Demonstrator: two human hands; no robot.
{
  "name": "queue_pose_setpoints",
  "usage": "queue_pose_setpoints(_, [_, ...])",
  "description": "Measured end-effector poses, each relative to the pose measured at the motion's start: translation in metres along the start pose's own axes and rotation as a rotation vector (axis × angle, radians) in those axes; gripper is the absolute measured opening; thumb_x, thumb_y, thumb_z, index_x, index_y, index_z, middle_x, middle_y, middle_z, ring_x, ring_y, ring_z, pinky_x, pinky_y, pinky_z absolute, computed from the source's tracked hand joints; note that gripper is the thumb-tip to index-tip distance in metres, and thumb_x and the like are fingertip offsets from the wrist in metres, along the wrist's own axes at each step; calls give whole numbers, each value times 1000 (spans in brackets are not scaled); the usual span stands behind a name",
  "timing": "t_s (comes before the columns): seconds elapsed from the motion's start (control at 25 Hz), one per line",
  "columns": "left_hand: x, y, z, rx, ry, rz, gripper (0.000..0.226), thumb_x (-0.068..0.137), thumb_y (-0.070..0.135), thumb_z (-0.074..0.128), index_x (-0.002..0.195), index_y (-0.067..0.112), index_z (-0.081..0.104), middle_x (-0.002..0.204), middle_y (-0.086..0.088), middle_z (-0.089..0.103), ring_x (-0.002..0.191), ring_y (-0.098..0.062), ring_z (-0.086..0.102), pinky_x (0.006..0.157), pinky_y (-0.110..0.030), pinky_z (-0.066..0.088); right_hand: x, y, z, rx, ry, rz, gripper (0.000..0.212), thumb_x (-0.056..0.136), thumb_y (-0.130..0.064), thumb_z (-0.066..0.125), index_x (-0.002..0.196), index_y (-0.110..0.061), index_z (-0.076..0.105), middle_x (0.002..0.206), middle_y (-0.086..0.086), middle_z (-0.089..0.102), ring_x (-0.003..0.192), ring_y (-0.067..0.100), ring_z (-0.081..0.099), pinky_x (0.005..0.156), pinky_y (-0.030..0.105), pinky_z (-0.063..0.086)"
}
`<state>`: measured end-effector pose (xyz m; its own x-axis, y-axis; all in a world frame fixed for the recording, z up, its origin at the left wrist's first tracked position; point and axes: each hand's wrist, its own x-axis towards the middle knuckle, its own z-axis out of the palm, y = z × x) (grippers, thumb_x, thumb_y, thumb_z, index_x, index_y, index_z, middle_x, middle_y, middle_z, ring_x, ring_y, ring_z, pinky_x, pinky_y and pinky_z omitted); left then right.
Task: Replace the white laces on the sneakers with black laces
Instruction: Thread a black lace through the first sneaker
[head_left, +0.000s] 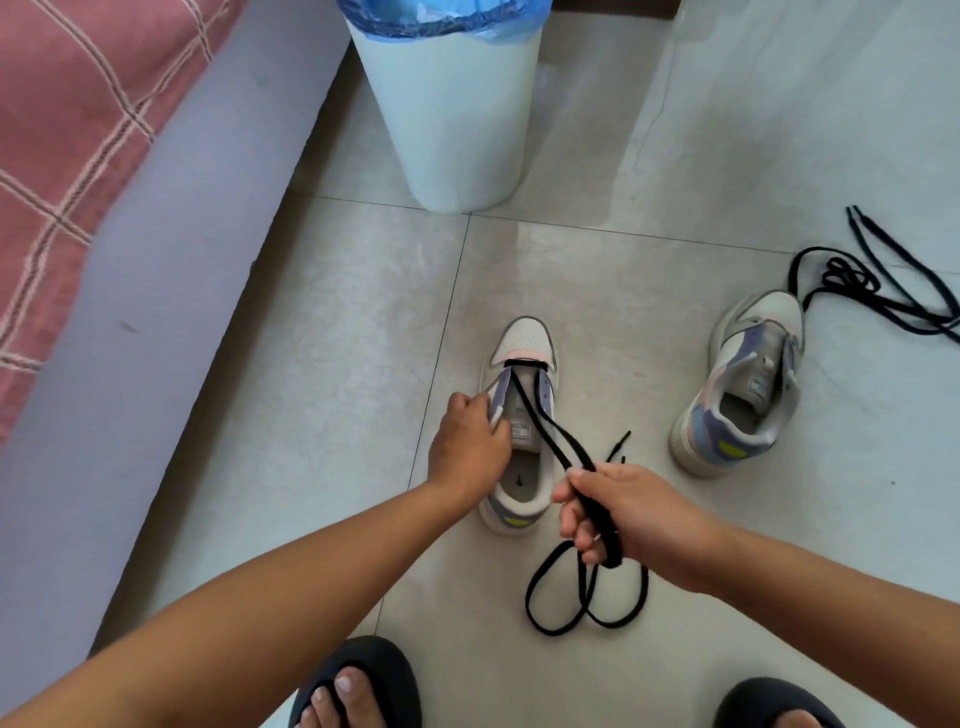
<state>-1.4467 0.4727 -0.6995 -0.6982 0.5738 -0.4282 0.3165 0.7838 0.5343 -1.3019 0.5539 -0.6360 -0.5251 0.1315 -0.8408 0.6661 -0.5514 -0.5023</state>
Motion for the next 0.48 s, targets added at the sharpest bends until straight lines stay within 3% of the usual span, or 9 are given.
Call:
queue_pose_setpoints(0.04, [0, 0, -4, 10, 5, -2, 35, 95, 22, 42, 127, 13, 52, 120, -9, 46, 101, -26, 53, 81, -32, 43, -1, -2, -4, -133, 29, 18, 28, 101, -22, 39, 88, -4, 56, 63, 11, 60, 47, 16, 52, 48, 27, 47])
queue_pose_setpoints(0.12, [-1, 0, -10, 27, 21, 5, 36, 96, 20, 40, 129, 13, 52, 117, -9, 47, 99, -26, 53, 78, -30, 41, 0, -11, -18, -713, 178, -52, 26, 99, -29, 45, 89, -8, 56, 76, 10, 61, 62, 19, 57, 63, 32, 48])
queue_pose_setpoints(0.16, [-3, 1, -13, 32, 38, 23, 36, 96, 20, 40, 129, 12, 53, 115, -9, 47, 97, -26, 54, 76, -30, 41, 4, -19, -24, -1002, 323, -205, 22, 97, -31, 48, 95, -11, 57, 88, 8, 60, 77, 21, 58, 73, 33, 45])
queue_pose_setpoints(0.2, [-5, 3, -16, 33, 59, 50, 35, 96, 20, 41, 128, 12, 54, 113, -8, 47, 95, -26, 54, 75, -30, 41, 9, -31, -25, -1113, 477, -434, 20, 95, -29, 51, 102, -12, 60, 98, 8, 58, 90, 23, 56, 82, 33, 43])
queue_pose_setpoints(0.28, [-11, 11, -22, 42, 121, 135, 34, 95, 20, 44, 127, 13, 56, 109, -8, 49, 92, -26, 54, 73, -32, 43, 22, -55, -17, -975, 557, -783, 16, 92, -17, 57, 100, -8, 66, 100, 6, 55, 97, 24, 52, 86, 31, 41])
queue_pose_setpoints(0.4, [-19, 25, -34, 37, 234, 252, 30, 94, 18, 49, 120, 10, 60, 103, -11, 53, 91, -28, 55, 71, -34, 43, 49, -79, -1, -939, 548, -855, 12, 87, -10, 60, 94, -5, 69, 94, 7, 57, 94, 24, 52, 79, 21, 33])
queue_pose_setpoints(0.48, [-24, 33, -45, -36, 290, 284, 24, 94, 14, 49, 112, 8, 63, 99, -11, 55, 89, -27, 54, 72, -32, 40, 55, -82, 3, -931, 594, -895, 7, 83, -5, 61, 89, -4, 64, 86, 2, 53, 88, 24, 51, 73, 23, 33])
